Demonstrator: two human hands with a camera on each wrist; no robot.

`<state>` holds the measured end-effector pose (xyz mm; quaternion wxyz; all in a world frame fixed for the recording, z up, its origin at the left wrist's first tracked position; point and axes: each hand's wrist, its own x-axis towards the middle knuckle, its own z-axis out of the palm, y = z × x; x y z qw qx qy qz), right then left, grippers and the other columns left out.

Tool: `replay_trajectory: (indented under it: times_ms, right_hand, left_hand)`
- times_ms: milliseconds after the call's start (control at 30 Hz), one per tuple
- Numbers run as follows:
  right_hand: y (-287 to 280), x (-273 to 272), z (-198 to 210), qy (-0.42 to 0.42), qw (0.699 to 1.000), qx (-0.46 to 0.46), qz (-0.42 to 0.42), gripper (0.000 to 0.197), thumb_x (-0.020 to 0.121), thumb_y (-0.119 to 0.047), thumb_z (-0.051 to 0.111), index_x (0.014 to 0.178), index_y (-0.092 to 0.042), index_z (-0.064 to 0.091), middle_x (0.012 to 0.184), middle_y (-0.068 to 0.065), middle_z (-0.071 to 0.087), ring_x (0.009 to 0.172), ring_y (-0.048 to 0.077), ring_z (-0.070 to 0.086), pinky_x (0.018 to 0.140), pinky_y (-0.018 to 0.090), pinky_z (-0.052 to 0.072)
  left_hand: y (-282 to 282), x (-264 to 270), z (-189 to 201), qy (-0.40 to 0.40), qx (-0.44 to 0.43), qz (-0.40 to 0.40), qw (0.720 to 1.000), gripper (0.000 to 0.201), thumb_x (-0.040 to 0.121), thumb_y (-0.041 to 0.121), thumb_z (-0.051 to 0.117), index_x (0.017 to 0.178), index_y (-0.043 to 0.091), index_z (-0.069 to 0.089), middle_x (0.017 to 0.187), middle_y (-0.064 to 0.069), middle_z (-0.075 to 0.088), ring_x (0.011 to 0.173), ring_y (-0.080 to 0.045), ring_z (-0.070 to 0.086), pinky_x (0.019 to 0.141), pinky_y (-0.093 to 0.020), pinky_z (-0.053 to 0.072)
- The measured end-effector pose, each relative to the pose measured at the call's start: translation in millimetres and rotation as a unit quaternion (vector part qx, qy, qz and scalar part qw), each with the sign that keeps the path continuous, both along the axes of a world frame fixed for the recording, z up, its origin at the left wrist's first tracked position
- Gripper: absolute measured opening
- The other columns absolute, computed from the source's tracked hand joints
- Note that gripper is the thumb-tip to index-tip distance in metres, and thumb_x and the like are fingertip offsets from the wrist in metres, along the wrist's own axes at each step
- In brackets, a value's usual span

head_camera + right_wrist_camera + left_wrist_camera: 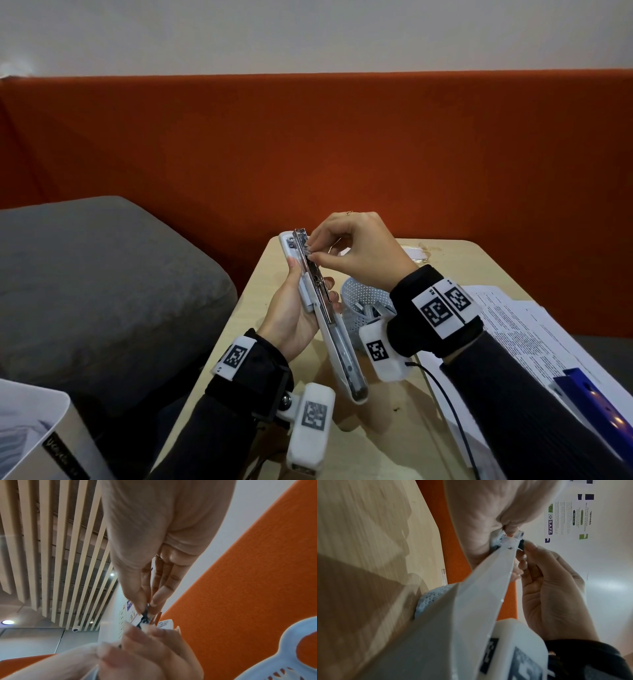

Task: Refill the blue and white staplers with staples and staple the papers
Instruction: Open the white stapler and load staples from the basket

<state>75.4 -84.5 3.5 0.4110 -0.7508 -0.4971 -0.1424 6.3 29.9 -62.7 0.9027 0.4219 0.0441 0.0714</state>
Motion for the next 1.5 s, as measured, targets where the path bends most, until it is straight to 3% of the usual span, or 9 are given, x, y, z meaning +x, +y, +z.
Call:
replay_trajectory:
  times_ms: [300,467,633,800,1000,1133,1267,1400,1500]
  right_hand:
    - [1.0,2.6,-0.4,-0.002,0.999,-0.029,-0.016,0.003,0.077,-0.014,0.081,0.078,-0.012,0.080,0.092,-0.003,0.071,0.069,0.005,0.062,0.062,0.012,0.048]
    - [-0.1,2.3,1.8,-0.027,0.998,-0.029,-0.044,0.015,0.087,-0.021,0.072,0.078,-0.011,0.079,0.091,-0.002,0.070,0.072,0.006,0.062,0.060,0.010,0.046]
    - [-12.4,0.3,14.5,-0.007,0.995,-0.055,-0.087,0.019,0.089,-0.030,0.069,0.078,-0.016,0.072,0.080,0.001,0.070,0.069,0.013,0.065,0.065,0.028,0.056]
    - [-24.1,-14.6,29.6,0.104,0.967,-0.222,-0.070,0.042,0.077,-0.048,0.076,0.090,-0.011,0.060,0.075,0.000,0.070,0.060,0.008,0.066,0.058,0.023,0.056]
    - [-20.0,-21.3,25.8,0.131,0.928,-0.343,-0.065,0.062,0.060,-0.045,0.088,0.108,-0.028,0.053,0.092,-0.008,0.072,0.081,0.011,0.068,0.082,0.039,0.056]
    - [-23.0,-18.9,26.8,0.114,0.921,-0.364,-0.077,0.045,0.066,-0.031,0.087,0.101,-0.026,0.059,0.086,-0.007,0.074,0.078,0.012,0.070,0.081,0.039,0.057]
    - [-29.0,-17.0,32.4,0.083,0.930,-0.343,-0.104,0.018,0.072,-0.028,0.078,0.083,-0.023,0.065,0.072,-0.006,0.070,0.064,0.011,0.063,0.065,0.033,0.053]
    - [-38.2,-15.3,41.0,0.058,0.965,-0.234,-0.100,0.020,0.073,-0.033,0.082,0.081,-0.020,0.069,0.069,-0.004,0.071,0.056,0.005,0.066,0.053,0.026,0.053]
    - [-43.1,-16.1,44.3,0.052,0.975,-0.199,-0.088,0.026,0.070,-0.036,0.085,0.082,-0.018,0.070,0.065,-0.008,0.070,0.057,0.005,0.068,0.051,0.017,0.049]
  left_hand:
    - [0.2,-1.5,-0.9,0.000,-0.009,-0.014,1.000,0.049,0.099,0.053,0.030,0.113,0.013,0.057,0.072,-0.006,0.055,0.060,-0.019,0.051,0.053,-0.031,0.052]
    - [-0.2,-0.7,-0.3,-0.002,-0.033,-0.002,0.999,0.047,0.099,0.053,0.029,0.110,0.014,0.053,0.070,-0.005,0.053,0.058,-0.018,0.050,0.053,-0.029,0.052]
    - [2.7,-0.1,2.1,-0.026,-0.101,0.066,0.992,0.046,0.100,0.053,0.027,0.107,0.013,0.050,0.076,-0.006,0.052,0.062,-0.016,0.049,0.060,-0.029,0.052]
    - [13.3,1.7,6.2,-0.063,-0.192,0.158,0.967,0.045,0.100,0.053,0.026,0.108,0.016,0.050,0.084,-0.006,0.057,0.075,-0.018,0.056,0.075,-0.035,0.050]
    - [21.2,1.9,5.0,-0.074,-0.259,0.176,0.947,0.045,0.102,0.047,0.026,0.114,0.011,0.049,0.094,-0.012,0.058,0.086,-0.022,0.059,0.076,-0.036,0.051]
    - [20.4,4.4,2.8,-0.069,-0.238,0.169,0.954,0.051,0.101,0.049,0.029,0.135,0.012,0.040,0.109,-0.016,0.056,0.098,-0.026,0.058,0.081,-0.039,0.051]
    - [21.0,7.7,-0.7,-0.082,-0.167,0.155,0.970,0.053,0.101,0.050,0.029,0.141,0.017,0.040,0.121,-0.012,0.053,0.107,-0.025,0.056,0.086,-0.038,0.050]
    - [16.1,8.2,-2.8,-0.099,-0.055,0.129,0.985,0.053,0.099,0.048,0.031,0.146,0.023,0.035,0.142,-0.010,0.050,0.127,-0.026,0.051,0.093,-0.037,0.050]
    - [14.3,9.3,-0.5,-0.136,-0.006,0.108,0.985,0.049,0.099,0.043,0.034,0.144,0.025,0.039,0.137,-0.007,0.054,0.124,-0.023,0.054,0.087,-0.035,0.055]
